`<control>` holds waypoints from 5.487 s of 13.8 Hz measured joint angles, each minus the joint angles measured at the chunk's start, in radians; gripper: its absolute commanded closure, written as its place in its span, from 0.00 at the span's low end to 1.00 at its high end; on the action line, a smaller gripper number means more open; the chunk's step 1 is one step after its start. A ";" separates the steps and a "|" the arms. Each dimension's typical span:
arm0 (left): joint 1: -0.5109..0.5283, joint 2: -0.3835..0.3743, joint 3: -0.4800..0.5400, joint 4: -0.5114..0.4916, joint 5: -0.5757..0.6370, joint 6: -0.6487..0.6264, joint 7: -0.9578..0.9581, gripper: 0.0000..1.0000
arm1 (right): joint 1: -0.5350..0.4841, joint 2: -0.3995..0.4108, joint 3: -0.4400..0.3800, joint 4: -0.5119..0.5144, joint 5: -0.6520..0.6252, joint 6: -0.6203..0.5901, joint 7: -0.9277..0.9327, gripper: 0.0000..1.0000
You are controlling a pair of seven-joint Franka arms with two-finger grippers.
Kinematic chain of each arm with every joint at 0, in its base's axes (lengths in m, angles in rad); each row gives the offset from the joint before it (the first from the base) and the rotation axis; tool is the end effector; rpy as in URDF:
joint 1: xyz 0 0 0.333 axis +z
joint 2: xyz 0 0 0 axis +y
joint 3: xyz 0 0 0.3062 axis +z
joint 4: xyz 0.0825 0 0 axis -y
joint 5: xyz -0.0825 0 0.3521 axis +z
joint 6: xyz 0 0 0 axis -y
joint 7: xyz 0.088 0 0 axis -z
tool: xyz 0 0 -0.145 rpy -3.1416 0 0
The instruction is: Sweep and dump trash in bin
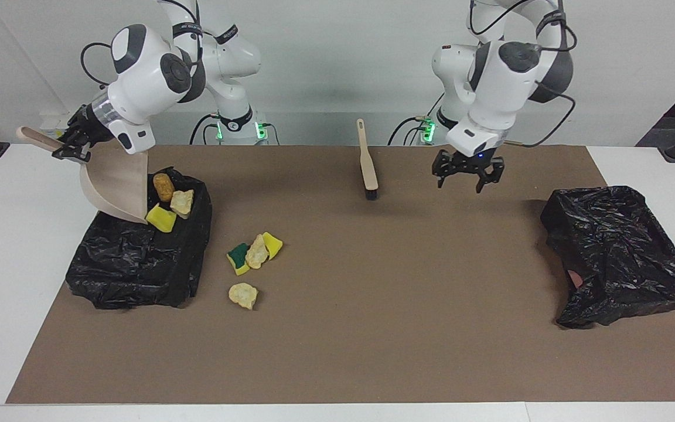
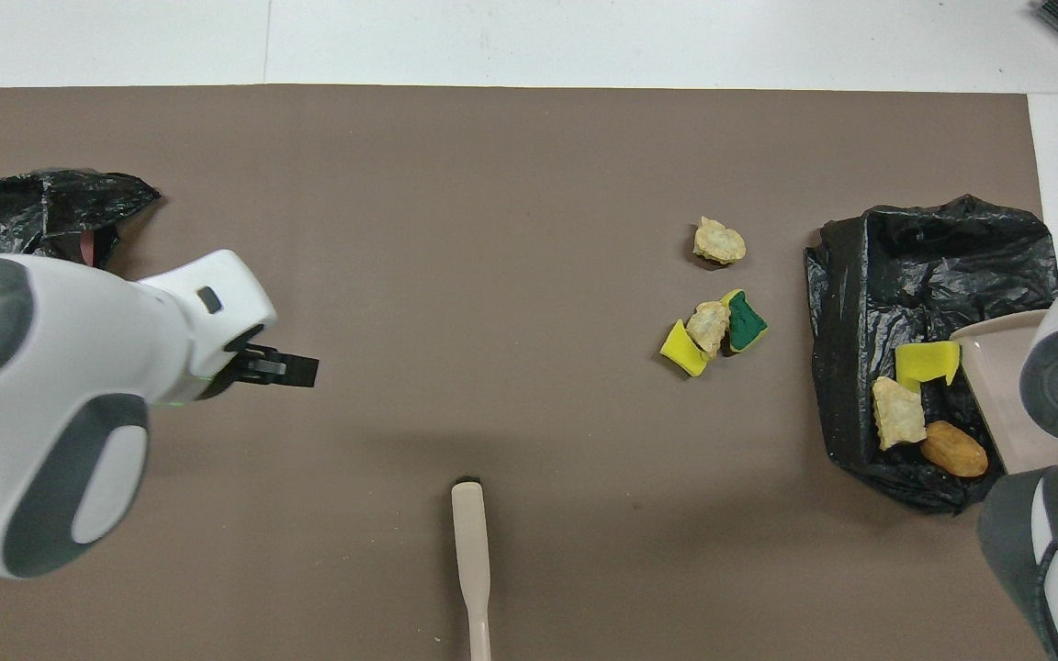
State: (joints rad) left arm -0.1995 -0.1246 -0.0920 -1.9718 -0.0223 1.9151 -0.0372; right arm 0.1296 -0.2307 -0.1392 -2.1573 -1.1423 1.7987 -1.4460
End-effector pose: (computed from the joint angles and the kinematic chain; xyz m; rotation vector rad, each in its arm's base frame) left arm 0.4805 -0.1482 0.4914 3.0955 -0.3845 0.1013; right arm 0.4623 -0.1189 0.5115 1.3876 1.7598 -0.9716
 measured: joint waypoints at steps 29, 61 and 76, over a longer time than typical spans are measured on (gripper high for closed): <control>0.074 0.147 0.079 0.562 0.051 -0.457 0.173 0.00 | 0.049 0.655 0.680 0.674 0.998 -0.041 2.151 1.00; 0.101 0.195 -0.106 0.353 0.012 -0.137 -0.051 0.00 | 0.066 0.296 0.834 0.097 1.309 0.235 2.125 0.00; 0.083 0.487 -0.432 0.178 0.278 0.248 -0.600 0.00 | 0.084 0.250 1.009 -0.164 1.336 0.449 2.207 1.00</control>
State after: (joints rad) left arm -0.1162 0.3625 -0.5241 -1.7936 0.2559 2.1628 -0.6376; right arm 0.2138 0.0192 0.8696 -2.3217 0.1941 2.2476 0.7610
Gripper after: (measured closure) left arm 0.000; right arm 0.317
